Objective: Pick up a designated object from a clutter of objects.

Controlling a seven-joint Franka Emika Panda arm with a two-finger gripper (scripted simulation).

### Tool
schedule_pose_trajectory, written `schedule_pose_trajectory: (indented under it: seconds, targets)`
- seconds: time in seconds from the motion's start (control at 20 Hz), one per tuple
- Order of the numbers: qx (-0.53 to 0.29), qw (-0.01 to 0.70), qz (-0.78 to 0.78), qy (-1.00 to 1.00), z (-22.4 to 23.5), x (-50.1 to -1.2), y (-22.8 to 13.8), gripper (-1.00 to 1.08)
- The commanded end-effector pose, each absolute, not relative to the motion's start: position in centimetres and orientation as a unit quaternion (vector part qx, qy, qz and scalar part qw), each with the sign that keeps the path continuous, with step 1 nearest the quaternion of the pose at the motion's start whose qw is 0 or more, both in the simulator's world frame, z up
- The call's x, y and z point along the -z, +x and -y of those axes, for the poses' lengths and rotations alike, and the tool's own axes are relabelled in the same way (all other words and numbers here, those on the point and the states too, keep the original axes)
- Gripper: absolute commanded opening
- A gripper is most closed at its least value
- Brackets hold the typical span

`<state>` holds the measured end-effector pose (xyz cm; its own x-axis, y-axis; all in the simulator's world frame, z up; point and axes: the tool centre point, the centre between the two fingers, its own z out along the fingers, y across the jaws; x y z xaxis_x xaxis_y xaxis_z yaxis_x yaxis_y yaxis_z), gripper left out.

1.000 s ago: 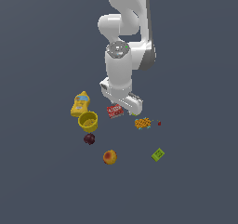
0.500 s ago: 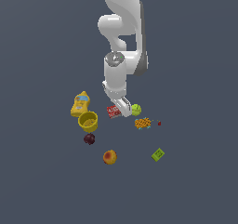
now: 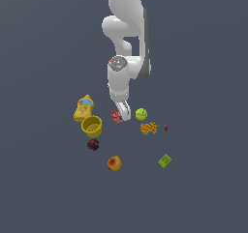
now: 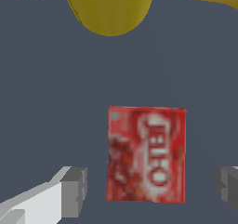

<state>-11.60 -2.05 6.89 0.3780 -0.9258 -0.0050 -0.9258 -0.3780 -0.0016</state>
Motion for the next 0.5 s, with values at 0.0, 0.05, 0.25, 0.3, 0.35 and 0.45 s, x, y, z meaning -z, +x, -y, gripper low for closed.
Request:
schedule_pose_trajectory:
  seconds: [0.0,0.05,0.25,0.3,0.35,0.45]
  targets:
    - [0.000,0.001,-0.567,-0.824,2.23,-6.63,-11.94,1.00]
    - [0.000,0.000,-0.569,-0.823,2.27,-6.58,-12.01,1.00]
    - [0.000,0.000,-0.568,-0.823,2.25,-6.57,-12.01,1.00]
    - [0.000,0.000,-0.568,-0.823,2.25,-6.51,-12.01,1.00]
    - [0.000,0.000,-0.568,-0.823,2.25,-6.41,-12.01,1.00]
    - [0.000,0.000,-0.568,-0.823,2.26,-6.08,-12.03,1.00]
